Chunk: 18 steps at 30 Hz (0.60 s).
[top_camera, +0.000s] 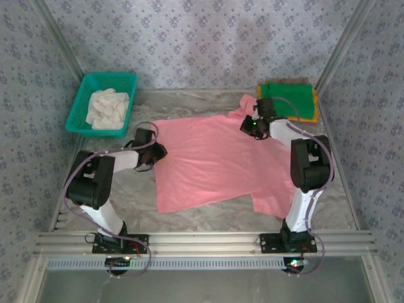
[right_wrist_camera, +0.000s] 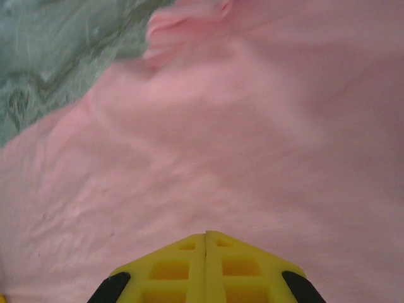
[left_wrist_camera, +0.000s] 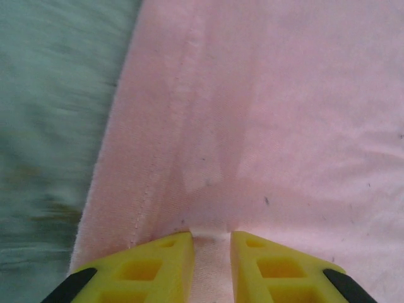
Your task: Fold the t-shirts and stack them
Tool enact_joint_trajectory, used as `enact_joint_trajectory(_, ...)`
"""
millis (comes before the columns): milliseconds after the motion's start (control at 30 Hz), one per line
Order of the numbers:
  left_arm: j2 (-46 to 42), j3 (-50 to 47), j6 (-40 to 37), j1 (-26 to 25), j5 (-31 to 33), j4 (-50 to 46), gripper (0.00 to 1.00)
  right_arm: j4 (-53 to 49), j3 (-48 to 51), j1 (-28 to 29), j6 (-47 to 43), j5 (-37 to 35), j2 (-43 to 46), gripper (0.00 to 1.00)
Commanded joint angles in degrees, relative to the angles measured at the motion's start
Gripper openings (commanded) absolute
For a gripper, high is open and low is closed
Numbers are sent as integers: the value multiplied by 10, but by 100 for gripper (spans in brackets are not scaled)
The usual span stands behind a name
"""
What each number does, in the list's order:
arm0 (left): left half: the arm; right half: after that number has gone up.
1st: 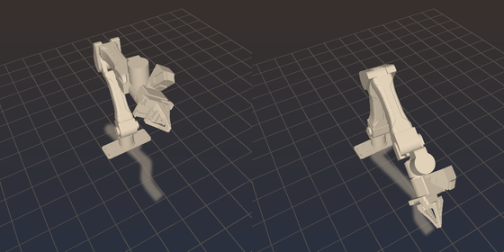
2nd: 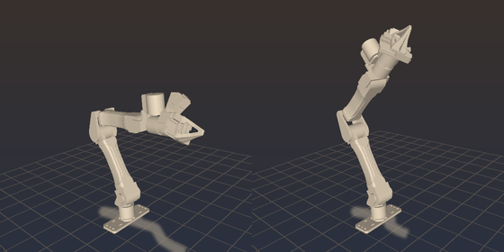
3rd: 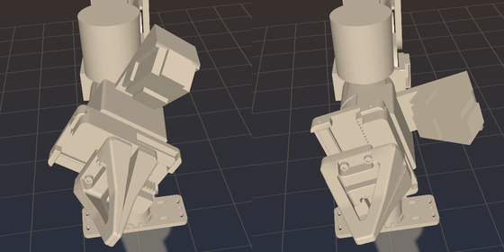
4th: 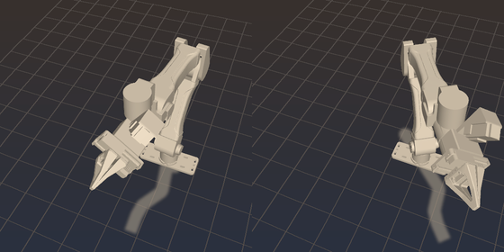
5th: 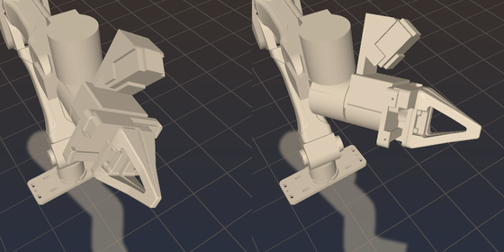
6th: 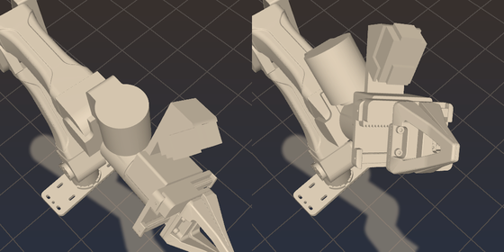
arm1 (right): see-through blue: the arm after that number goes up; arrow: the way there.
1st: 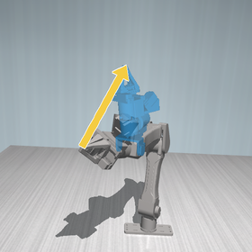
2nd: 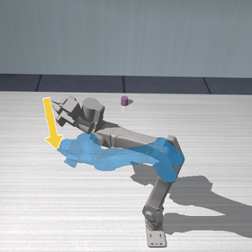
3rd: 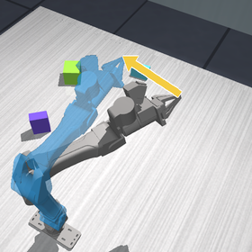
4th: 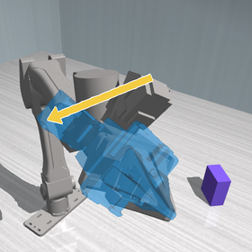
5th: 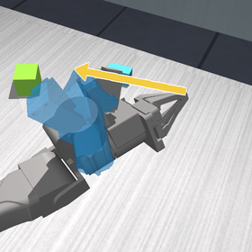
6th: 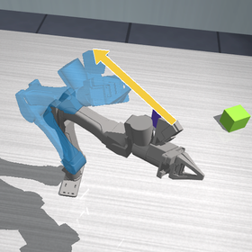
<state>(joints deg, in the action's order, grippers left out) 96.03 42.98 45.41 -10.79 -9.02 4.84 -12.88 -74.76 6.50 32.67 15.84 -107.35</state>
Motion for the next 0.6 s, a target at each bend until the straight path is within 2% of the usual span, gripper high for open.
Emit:
enact_joint_trajectory(0,-1,-40,-15,43,23,-93,25,-4,-33,-19,13,-3,20,10)
enact_joint_trajectory(267,-37,62,-88,65,60,-210,29,-39,-165,-19,15,18,-67,14)
enact_joint_trajectory(367,-60,95,-100,58,62,-227,32,-75,-258,-14,0,38,-128,17)
enact_joint_trajectory(433,-79,118,-95,37,67,-251,33,-113,-340,-6,-10,52,-180,16)
enact_joint_trajectory(467,-88,124,-91,21,72,-260,34,-131,-367,-2,-15,52,-196,12)
enact_joint_trajectory(567,-120,120,-68,-55,96,-269,35,-126,-373,0,-18,50,-206,9)
